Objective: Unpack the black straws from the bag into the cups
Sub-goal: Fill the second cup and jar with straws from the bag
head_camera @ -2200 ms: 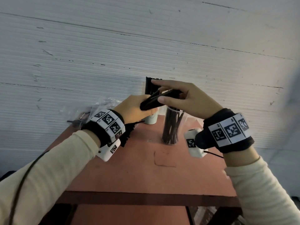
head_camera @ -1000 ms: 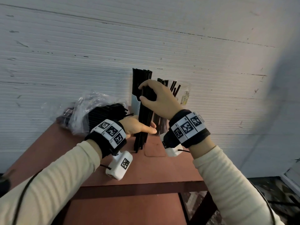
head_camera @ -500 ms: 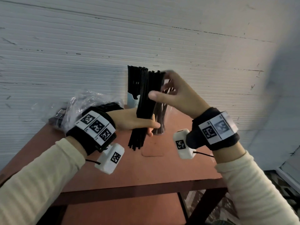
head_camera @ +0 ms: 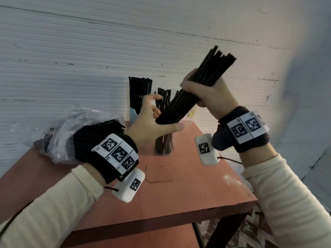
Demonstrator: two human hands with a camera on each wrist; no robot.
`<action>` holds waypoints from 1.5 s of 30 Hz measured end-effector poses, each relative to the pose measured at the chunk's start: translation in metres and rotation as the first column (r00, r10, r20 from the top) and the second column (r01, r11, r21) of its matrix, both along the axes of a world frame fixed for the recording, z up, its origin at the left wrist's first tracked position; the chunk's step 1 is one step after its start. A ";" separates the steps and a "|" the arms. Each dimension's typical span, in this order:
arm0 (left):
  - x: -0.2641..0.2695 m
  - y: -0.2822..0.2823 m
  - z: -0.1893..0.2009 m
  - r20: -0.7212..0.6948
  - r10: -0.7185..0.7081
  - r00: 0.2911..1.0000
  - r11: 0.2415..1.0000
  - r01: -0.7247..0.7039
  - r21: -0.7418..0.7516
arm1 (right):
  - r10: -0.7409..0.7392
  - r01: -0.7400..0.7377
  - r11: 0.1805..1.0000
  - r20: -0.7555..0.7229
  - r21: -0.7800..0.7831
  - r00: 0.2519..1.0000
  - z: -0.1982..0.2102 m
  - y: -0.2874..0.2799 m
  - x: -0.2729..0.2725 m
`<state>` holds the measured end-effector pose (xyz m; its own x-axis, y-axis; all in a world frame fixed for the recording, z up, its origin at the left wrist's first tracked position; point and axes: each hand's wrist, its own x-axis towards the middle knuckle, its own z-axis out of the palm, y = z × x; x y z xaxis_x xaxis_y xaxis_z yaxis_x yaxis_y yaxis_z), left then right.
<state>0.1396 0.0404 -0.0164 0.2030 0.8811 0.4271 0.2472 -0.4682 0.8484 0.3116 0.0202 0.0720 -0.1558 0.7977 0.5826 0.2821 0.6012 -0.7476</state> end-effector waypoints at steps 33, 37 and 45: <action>0.008 0.055 -0.009 -0.088 0.008 0.996 0.986 -0.022 -0.165 | -0.178 0.261 0.964 0.589 -0.059 0.788 0.017 0.066 -0.006; 0.008 0.054 -0.009 -0.088 0.007 0.996 0.989 -0.020 -0.149 | -0.294 0.240 0.955 0.444 0.175 0.846 0.001 0.064 -0.012; 0.009 0.053 -0.010 -0.087 0.004 0.996 0.988 -0.017 -0.152 | -0.253 0.132 0.949 0.438 0.287 0.863 -0.018 0.065 -0.019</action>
<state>0.1487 0.0937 -0.0264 0.2237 0.9368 0.2691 0.3266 -0.3322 0.8849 0.2925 0.0857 0.0542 -0.3133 0.6852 0.6575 0.6876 0.6412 -0.3407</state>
